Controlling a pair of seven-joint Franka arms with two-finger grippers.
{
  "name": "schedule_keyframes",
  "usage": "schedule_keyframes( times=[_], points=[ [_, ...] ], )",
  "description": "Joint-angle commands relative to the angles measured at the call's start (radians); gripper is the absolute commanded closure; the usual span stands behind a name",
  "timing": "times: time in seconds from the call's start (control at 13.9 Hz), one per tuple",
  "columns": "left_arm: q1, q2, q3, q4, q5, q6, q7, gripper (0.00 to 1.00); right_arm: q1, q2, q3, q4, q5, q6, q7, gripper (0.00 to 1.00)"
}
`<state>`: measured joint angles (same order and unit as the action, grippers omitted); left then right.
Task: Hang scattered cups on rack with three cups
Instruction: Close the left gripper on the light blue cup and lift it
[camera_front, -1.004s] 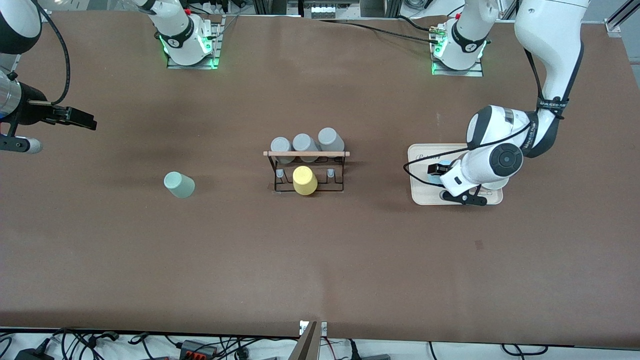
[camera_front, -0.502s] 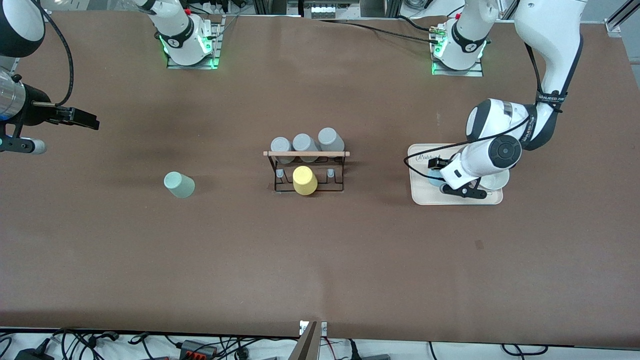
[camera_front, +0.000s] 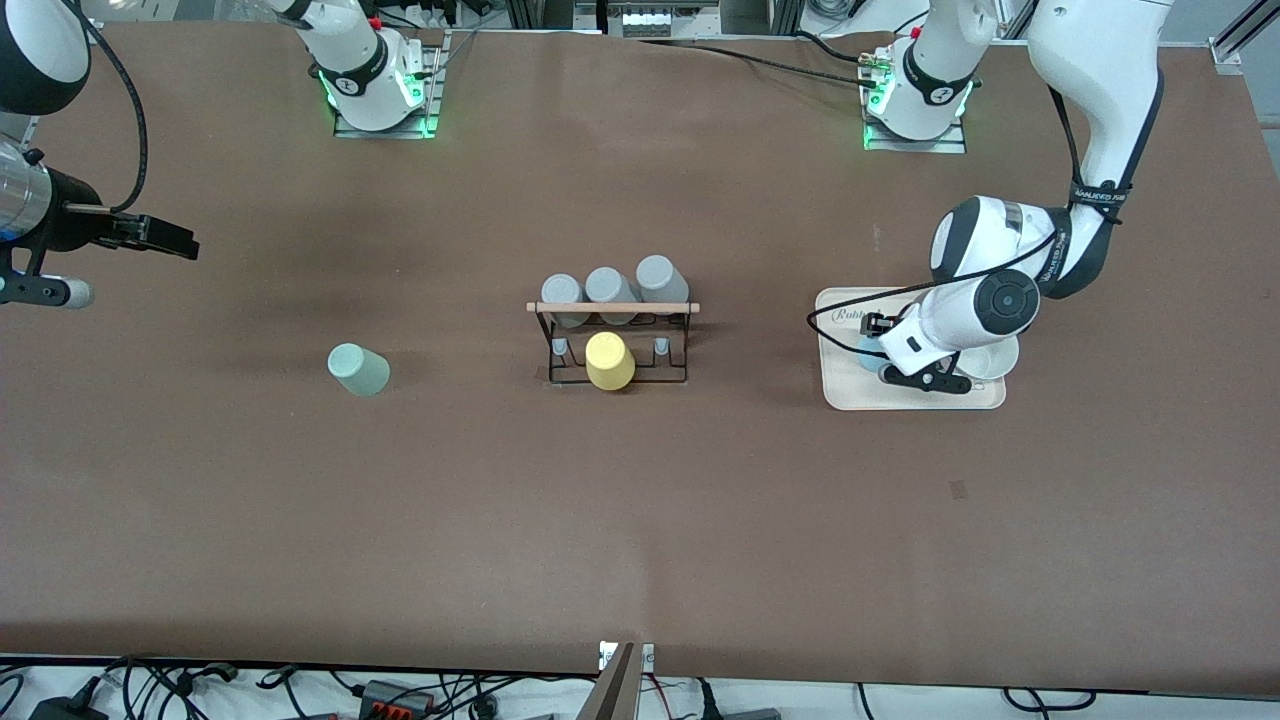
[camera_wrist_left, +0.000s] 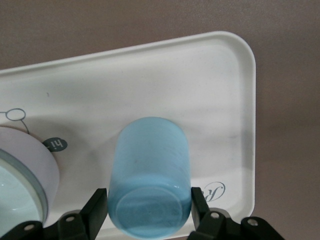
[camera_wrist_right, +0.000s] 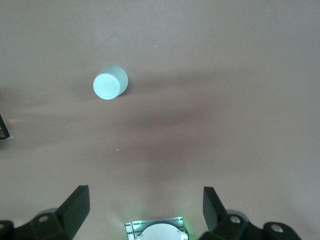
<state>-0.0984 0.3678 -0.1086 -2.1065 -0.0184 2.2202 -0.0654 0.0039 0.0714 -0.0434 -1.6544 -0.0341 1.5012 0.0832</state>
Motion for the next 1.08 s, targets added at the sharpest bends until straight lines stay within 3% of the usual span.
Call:
schedule_keyframes(
  times=[0.0, 0.14, 0.29, 0.79, 1.0],
  points=[
    [0.0, -0.012, -0.006, -0.003, 0.011, 0.006, -0.014, 0.44, -0.001, -0.009, 0.0, -0.007, 0.013, -0.009, -0.005, 0.0],
    [0.0, -0.018, -0.006, 0.051, 0.011, -0.028, -0.053, 0.53, -0.002, -0.009, 0.0, -0.007, 0.013, -0.01, -0.005, 0.0],
    [0.0, -0.015, -0.006, 0.164, 0.011, -0.136, -0.057, 0.55, 0.001, -0.009, 0.0, -0.007, 0.013, -0.013, -0.003, 0.0],
    [-0.093, 0.049, -0.006, 0.572, 0.009, -0.427, -0.097, 0.55, -0.002, -0.007, 0.002, -0.008, 0.016, -0.019, -0.005, 0.0],
    [-0.155, 0.109, -0.006, 0.7, -0.041, -0.456, -0.099, 0.55, -0.002, -0.007, 0.002, -0.015, 0.016, -0.018, -0.005, 0.0]
  ],
)
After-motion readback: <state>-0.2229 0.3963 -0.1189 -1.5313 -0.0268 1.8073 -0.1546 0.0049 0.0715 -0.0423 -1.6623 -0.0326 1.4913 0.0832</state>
